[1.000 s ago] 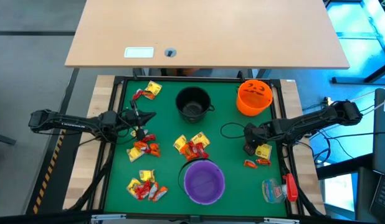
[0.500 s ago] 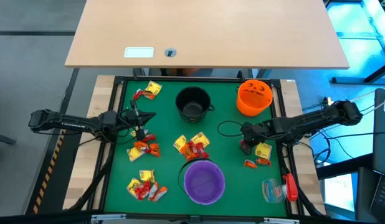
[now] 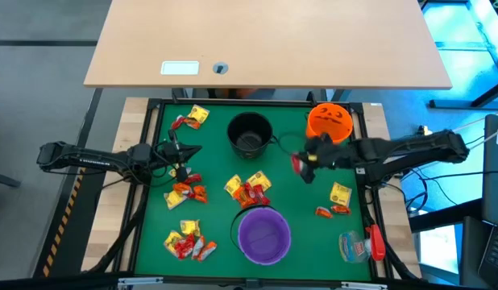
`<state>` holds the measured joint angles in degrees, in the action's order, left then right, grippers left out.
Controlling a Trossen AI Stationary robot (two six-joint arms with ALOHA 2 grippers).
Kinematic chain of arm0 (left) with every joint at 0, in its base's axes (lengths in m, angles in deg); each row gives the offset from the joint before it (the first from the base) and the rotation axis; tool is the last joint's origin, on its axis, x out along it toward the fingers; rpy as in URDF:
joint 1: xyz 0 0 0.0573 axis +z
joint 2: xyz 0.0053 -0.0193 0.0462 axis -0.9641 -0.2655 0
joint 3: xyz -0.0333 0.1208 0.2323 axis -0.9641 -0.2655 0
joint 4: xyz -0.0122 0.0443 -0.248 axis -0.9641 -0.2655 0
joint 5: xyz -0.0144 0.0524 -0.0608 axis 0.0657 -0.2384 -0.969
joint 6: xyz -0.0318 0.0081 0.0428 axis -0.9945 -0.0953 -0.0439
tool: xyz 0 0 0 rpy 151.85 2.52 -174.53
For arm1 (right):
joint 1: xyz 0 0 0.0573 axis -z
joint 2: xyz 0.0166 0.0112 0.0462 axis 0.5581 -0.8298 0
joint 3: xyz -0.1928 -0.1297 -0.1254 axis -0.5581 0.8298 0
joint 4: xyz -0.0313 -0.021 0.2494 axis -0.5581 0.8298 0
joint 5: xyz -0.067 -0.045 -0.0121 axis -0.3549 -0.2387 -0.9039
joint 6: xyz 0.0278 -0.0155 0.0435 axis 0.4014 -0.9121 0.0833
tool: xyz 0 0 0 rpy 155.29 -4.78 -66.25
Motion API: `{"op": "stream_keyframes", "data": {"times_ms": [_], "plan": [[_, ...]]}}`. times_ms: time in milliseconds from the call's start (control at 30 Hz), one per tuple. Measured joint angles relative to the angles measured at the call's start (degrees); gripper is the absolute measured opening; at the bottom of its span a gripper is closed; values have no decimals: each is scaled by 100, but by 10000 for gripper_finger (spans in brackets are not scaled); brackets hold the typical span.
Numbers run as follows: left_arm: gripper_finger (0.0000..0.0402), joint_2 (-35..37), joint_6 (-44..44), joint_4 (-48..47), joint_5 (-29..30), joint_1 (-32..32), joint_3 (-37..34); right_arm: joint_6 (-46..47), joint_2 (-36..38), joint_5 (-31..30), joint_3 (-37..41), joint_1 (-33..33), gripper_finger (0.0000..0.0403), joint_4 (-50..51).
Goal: Sort candy
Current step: Put the red candy into the black bucket
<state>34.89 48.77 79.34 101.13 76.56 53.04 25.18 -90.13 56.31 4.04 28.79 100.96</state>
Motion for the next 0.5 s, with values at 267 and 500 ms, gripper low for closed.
{"op": "stream_keyframes", "data": {"times_ms": [267,500], "plan": [[0,-1,-1,2,-2,0,0,-1303,-662,1451,-62,1506,8,-2894],[0,0,6,2,21,1,0,-1327,-2109,2562,-816,2453,11,-3328]]}}
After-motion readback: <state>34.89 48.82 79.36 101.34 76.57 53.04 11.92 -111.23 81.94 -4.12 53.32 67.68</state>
